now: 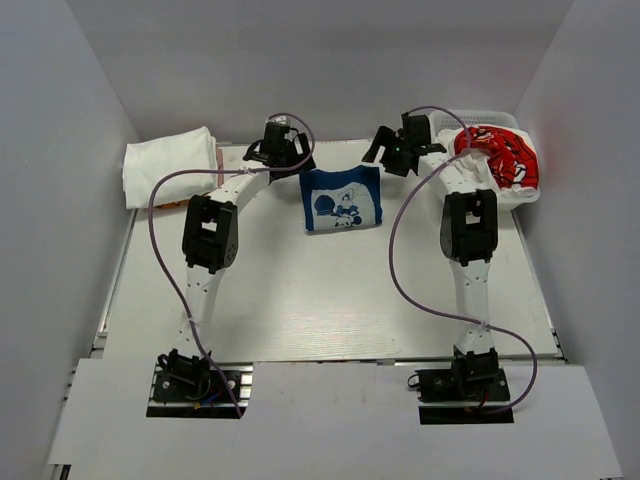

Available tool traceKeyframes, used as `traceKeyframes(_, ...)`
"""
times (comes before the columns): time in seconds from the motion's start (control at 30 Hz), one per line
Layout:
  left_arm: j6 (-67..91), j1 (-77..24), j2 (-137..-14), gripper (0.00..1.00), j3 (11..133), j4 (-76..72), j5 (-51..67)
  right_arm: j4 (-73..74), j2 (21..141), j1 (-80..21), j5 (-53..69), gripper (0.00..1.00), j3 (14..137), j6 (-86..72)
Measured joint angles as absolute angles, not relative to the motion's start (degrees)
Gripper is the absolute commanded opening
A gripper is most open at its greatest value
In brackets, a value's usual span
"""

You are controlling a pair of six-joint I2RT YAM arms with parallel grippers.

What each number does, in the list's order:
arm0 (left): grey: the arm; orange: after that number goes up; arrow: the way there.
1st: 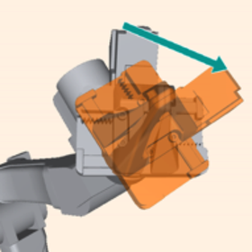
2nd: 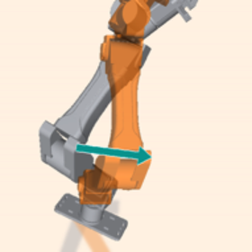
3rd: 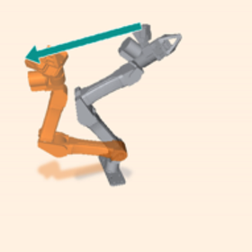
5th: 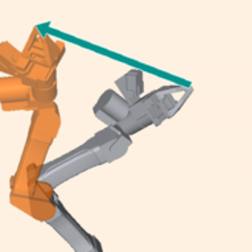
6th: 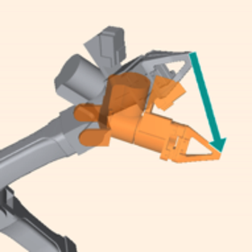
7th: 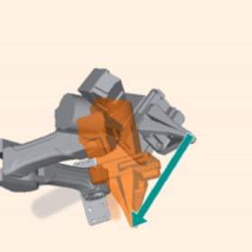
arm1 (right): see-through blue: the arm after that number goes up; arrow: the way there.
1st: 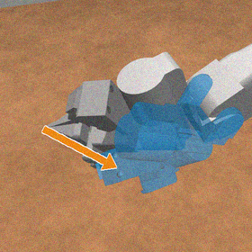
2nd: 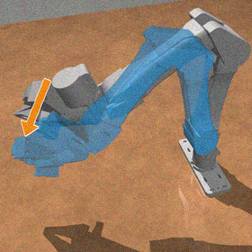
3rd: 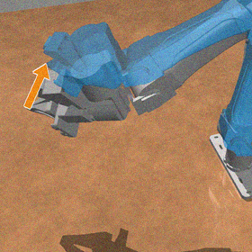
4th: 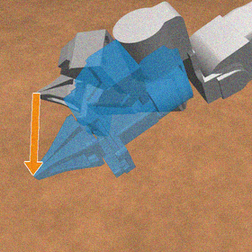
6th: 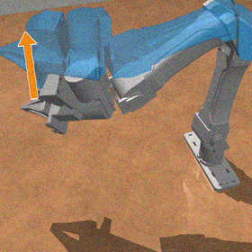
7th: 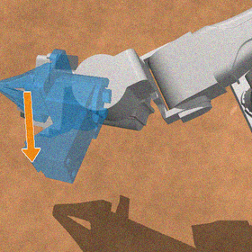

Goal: Fold and stack the t-shirts

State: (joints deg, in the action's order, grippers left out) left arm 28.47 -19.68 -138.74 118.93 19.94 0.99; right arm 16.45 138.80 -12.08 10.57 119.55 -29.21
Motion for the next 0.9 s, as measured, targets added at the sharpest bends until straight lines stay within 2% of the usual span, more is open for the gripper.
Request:
traceKeyframes(0.1,27.81,-18.94,-137.62,1.00,117.97,19.57,2.92,13.96,135.09,-11.70,11.86,0.90,113.60,-28.23)
traceKeyframes(0.37,25.61,-20.38,-129.38,1.00,101.49,17.80,9.50,7.75,109.21,-11.77,12.53,0.90,84.20,-27.90)
traceKeyframes(0.5,25.04,-21.12,-128.92,1.00,97.78,16.58,12.16,4.49,101.95,-11.81,14.04,0.90,77.41,-28.12)
traceKeyframes(0.53,25.02,-21.26,-128.92,0.95,97.91,16.21,12.40,4.05,101.01,-11.81,14.37,0.90,76.18,-28.12)
traceKeyframes(0.73,24.18,-21.58,-130.26,0.90,98.41,14.81,12.71,3.09,97.73,-11.75,17.50,0.90,69.47,-28.73)
traceKeyframes(0.8,23.73,-21.78,-131.20,0.82,99.57,14.48,12.71,2.48,96.86,-11.75,19.05,0.90,68.20,-29.17)
traceKeyframes(0.83,23.40,-21.89,-131.83,0.69,100.16,14.06,12.73,1.98,96.25,-11.75,19.94,0.90,67.61,-29.47)
traceKeyframes(0.9,22.98,-22.46,-133.91,0.52,102.56,13.82,12.34,1.13,95.33,-11.75,21.28,0.90,66.98,-29.76)
